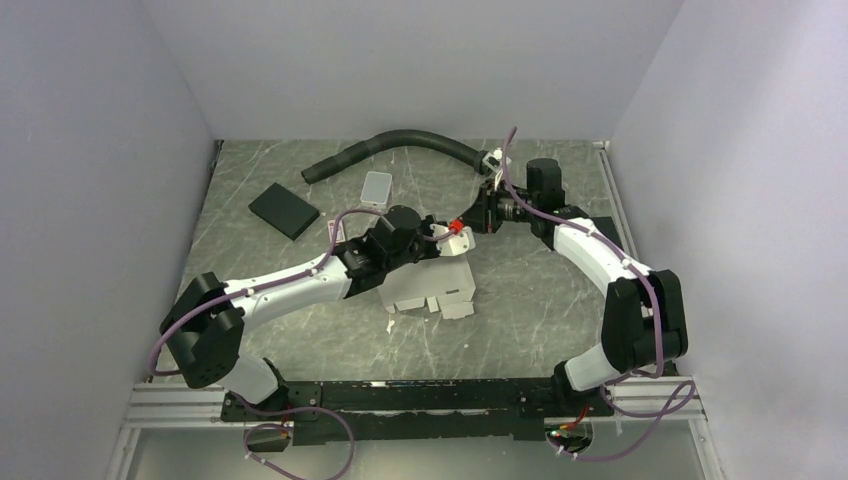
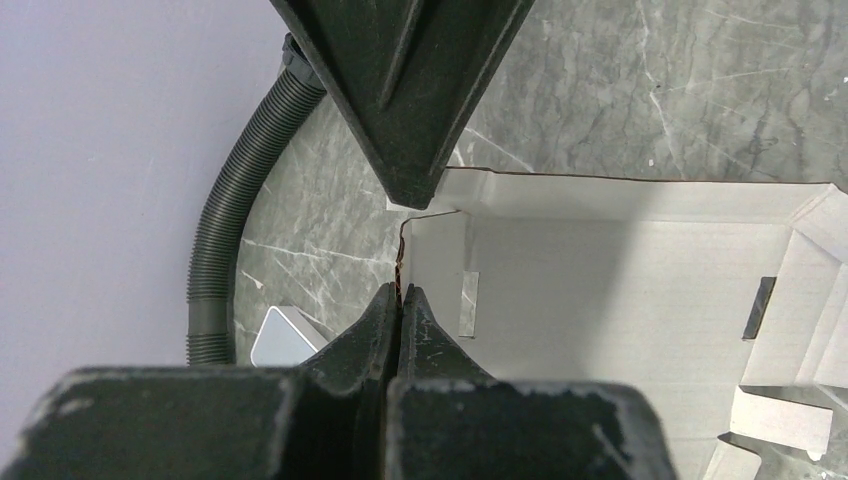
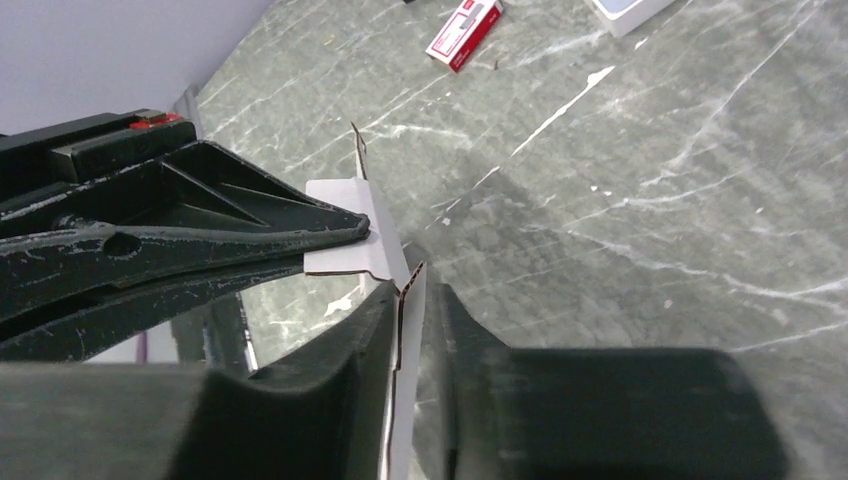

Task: Fold the paper box
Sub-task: Fold the paper box at the center of the board.

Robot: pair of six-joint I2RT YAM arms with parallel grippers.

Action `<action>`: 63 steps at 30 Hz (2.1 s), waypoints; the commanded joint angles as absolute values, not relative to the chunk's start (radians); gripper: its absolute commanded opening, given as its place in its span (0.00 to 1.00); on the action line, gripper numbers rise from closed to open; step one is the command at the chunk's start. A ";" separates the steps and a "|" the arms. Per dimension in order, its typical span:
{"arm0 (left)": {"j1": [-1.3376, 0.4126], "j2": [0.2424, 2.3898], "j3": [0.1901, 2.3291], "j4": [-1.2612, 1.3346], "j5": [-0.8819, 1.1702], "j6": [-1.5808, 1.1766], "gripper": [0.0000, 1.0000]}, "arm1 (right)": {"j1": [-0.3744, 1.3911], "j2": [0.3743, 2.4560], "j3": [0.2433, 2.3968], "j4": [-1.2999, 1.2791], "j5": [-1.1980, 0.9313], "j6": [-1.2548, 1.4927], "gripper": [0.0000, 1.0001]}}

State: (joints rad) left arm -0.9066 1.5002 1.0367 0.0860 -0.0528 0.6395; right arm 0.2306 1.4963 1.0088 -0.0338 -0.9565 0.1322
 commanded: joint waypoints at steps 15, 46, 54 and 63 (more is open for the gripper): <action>-0.872 1.407 1.029 0.069 -0.023 0.521 0.00 | 0.234 1.388 0.934 0.086 -1.059 -0.015 0.00; -0.830 1.362 1.012 0.015 0.064 0.450 0.00 | 0.302 1.464 1.081 -0.782 -1.231 -1.161 0.08; -0.831 1.351 1.003 0.019 0.060 0.446 0.00 | 0.302 1.542 1.170 -1.035 -1.231 -1.321 0.26; -0.830 1.350 1.006 0.017 0.065 0.443 0.00 | 0.300 1.568 1.225 -1.031 -1.242 -1.180 0.48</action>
